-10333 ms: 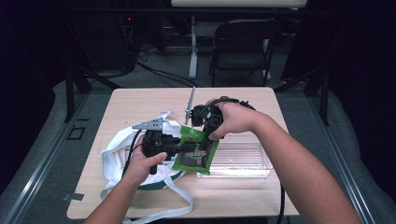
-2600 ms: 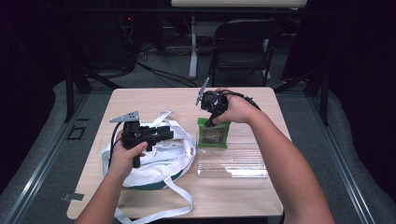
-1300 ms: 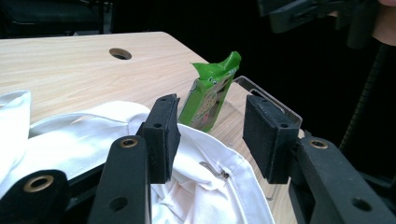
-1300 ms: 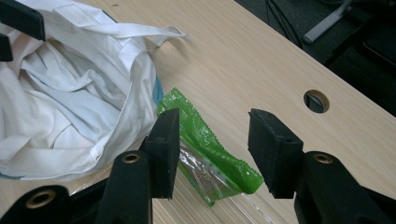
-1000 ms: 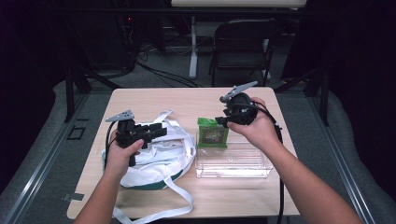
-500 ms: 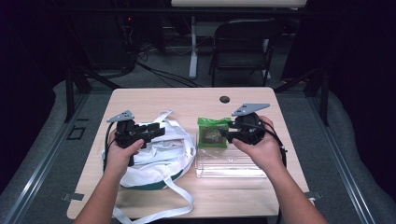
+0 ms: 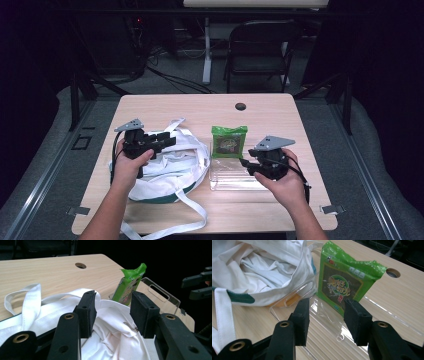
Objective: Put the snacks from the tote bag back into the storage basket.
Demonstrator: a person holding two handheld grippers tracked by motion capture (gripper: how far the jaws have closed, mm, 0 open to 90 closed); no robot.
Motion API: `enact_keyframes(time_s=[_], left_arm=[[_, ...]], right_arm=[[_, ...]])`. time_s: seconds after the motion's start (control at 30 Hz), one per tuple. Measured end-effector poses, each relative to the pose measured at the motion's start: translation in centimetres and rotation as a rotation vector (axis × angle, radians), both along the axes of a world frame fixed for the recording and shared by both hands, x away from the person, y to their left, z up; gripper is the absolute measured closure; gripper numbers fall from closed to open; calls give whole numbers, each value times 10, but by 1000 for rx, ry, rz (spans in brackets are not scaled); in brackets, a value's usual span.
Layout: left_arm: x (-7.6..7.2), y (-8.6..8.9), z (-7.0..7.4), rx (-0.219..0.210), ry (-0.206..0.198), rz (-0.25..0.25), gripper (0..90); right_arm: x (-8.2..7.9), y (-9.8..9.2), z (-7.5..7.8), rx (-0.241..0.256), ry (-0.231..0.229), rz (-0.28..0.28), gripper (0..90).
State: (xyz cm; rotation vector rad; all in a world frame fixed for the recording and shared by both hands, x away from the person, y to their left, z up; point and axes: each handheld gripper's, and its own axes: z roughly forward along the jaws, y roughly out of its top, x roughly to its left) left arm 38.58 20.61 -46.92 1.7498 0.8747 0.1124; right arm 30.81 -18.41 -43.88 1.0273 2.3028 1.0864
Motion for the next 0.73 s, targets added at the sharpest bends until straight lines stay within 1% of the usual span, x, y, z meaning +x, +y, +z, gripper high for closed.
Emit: enact_keyframes(time_s=[0.1, 0.17, 0.23, 0.27, 0.33, 0.4, 0.43, 0.47, 0.5, 0.67, 0.73], left_arm=[[0, -1, -1, 27, -7, 19, 547], [0, -2, -1, 41, -7, 23, 545], [0, -3, -2, 56, -8, 32, 538], [0, -3, -3, 67, -8, 35, 531], [0, -3, -4, 70, -2, 47, 522], [0, -4, -5, 80, -1, 57, 519], [1, -4, -5, 92, -2, 62, 519], [1, -4, -5, 102, 1, 68, 517], [1, -5, -5, 106, 2, 74, 515], [1, -5, -4, 110, 2, 69, 518], [1, -4, -3, 102, 5, 72, 521]], right_arm=[[-6, -3, -8, 20, -13, 5, 554], [-9, -4, -12, 21, -22, 5, 546], [-11, -4, -14, -3, -30, 8, 543], [-13, -5, -15, -3, -37, 1, 543], [-15, -6, -18, 15, -37, -1, 543], [-16, -7, -22, 15, -40, -2, 544], [-16, -8, -22, 9, -35, -3, 544], [-16, -9, -24, 16, -30, -4, 544], [-16, -9, -25, 14, -28, -3, 544], [-12, -11, -28, 15, -19, -8, 540], [-10, -12, -27, 17, -20, 3, 524]])
